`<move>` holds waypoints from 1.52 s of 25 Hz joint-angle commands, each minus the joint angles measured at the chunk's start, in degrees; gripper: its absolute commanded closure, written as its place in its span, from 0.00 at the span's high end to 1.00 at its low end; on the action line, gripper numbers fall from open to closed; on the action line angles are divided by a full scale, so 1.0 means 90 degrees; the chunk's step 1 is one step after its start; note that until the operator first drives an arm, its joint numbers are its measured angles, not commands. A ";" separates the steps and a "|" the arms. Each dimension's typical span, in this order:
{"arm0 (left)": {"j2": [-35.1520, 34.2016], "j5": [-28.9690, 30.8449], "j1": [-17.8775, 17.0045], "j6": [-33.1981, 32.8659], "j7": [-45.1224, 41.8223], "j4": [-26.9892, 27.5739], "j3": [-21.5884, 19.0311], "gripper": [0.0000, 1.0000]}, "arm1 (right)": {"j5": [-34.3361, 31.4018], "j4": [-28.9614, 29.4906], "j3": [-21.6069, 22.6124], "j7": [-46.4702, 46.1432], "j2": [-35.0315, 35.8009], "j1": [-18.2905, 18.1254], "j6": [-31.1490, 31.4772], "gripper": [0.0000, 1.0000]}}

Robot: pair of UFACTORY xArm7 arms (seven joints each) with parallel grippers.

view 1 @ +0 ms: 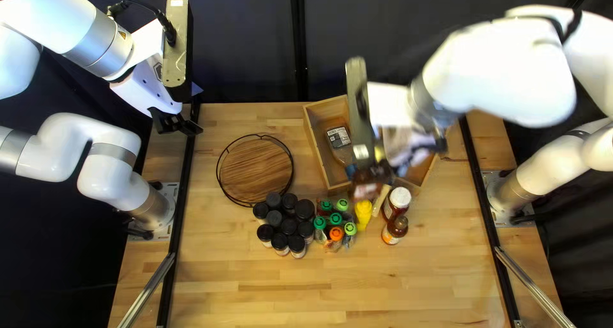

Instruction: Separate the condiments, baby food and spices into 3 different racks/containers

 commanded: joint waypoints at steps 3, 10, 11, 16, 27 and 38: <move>0.0000 0.0000 0.0000 0.0000 0.0000 0.0000 0.0000 1.00 | -0.1861 0.0410 0.1302 0.2199 -0.1360 -0.0902 0.0119 0.00; 0.0000 0.0000 0.0000 0.0000 0.0000 0.0000 0.0000 1.00 | -0.4355 0.0926 0.0853 0.4717 -0.3201 0.0768 0.0859 0.02; 0.0000 0.0000 0.0000 0.0000 0.0000 0.0000 0.0000 1.00 | -0.4574 0.0941 0.0730 0.4998 -0.3323 0.0930 0.0860 0.02; 0.0000 0.0000 0.0000 0.0000 0.0000 0.0000 0.0000 1.00 | -0.5051 0.0670 0.0480 0.5885 -0.3424 0.1152 0.0582 0.03; 0.0000 0.0000 0.0000 0.0000 0.0000 0.0000 0.0000 1.00 | -0.6228 0.1226 -0.0235 0.7821 -0.4421 0.2365 0.0561 0.03; 0.0000 0.0000 0.0000 0.0000 0.0000 0.0000 0.0000 1.00 | -0.6594 0.1310 -0.0711 0.9699 -0.4805 0.2943 0.0606 0.03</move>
